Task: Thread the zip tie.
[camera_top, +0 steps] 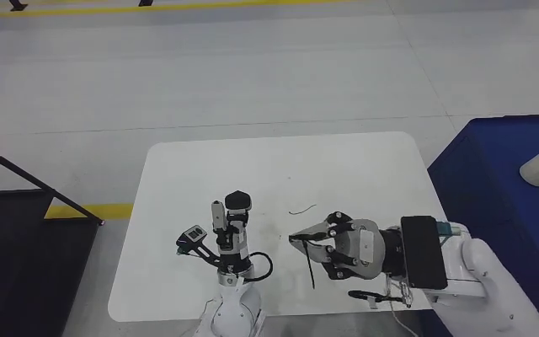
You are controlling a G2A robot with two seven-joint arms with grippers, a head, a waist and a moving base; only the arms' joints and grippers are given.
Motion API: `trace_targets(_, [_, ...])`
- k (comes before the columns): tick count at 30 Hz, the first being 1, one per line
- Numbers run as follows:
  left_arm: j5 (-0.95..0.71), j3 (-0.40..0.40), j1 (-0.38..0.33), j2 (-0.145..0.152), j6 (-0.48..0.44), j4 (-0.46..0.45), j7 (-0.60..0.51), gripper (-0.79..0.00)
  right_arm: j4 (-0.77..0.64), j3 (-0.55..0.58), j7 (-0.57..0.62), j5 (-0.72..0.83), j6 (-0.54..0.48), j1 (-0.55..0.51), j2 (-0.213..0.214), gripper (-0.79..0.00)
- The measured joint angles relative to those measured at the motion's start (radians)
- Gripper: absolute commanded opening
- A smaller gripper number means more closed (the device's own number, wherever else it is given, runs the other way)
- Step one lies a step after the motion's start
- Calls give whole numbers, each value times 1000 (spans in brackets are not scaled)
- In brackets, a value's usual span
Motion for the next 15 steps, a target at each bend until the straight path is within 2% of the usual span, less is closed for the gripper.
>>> trace_targets(4, [0,0,0,0,0,0,0,0,60,-38,30,114,-23,-8,-1,-785])
trace_targets(11, [0,0,0,0,0,0,0,0,128,-60,184,306,-25,30,6,-785])
trace_targets(13, [0,0,0,0,0,0,0,0,124,-48,192,304,-33,39,7,-785])
trace_targets(15, [0,0,0,0,0,0,0,0,103,0,177,225,-37,58,6,-785])
